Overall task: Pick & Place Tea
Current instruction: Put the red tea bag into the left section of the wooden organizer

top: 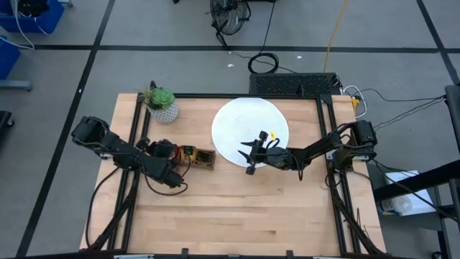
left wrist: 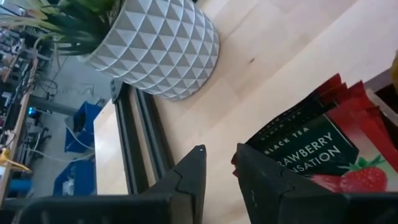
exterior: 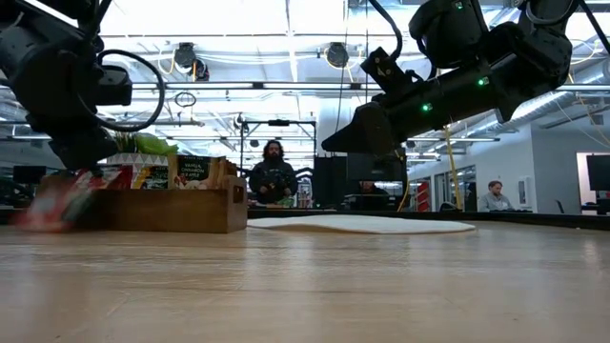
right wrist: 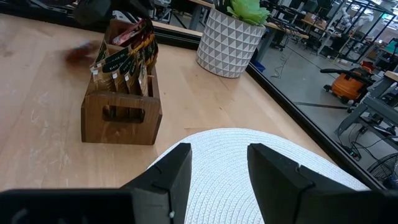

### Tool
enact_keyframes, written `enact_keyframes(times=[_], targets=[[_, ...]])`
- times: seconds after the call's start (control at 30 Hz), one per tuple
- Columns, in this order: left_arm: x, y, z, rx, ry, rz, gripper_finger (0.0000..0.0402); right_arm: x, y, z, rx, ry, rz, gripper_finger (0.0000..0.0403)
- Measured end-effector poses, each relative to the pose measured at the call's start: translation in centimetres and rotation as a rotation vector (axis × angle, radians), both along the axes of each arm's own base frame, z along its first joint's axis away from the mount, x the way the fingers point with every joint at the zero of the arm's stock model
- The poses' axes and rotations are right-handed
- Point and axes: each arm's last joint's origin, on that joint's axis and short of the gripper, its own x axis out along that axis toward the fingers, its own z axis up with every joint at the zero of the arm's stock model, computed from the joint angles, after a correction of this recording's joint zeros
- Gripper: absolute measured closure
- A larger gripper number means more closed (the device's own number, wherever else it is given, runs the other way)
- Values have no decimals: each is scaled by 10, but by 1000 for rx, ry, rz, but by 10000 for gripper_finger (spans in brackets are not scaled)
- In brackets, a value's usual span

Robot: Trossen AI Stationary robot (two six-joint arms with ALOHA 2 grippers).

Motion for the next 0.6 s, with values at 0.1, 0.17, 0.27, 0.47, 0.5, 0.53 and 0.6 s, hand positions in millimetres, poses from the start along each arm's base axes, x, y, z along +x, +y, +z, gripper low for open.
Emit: enact_keyframes(times=[0.1,0.17,0.27,0.47,0.5,0.53,0.6], targets=[[0,0,1,8,-3,4,311,0,0,0,0,0,0,261],[0,0,1,-6,12,-2,311,0,0,0,0,0,0,261],[6,-7,7,-101,114,-76,312,0,0,0,0,0,0,261],[22,-33,17,-620,270,-183,305,0,0,0,0,0,0,261],[24,-37,19,-700,273,-189,301,0,0,0,0,0,0,261],[27,-40,21,-767,268,-193,296,0,0,0,0,0,0,261],[30,-45,24,-857,268,-214,288,0,0,0,0,0,1,261]])
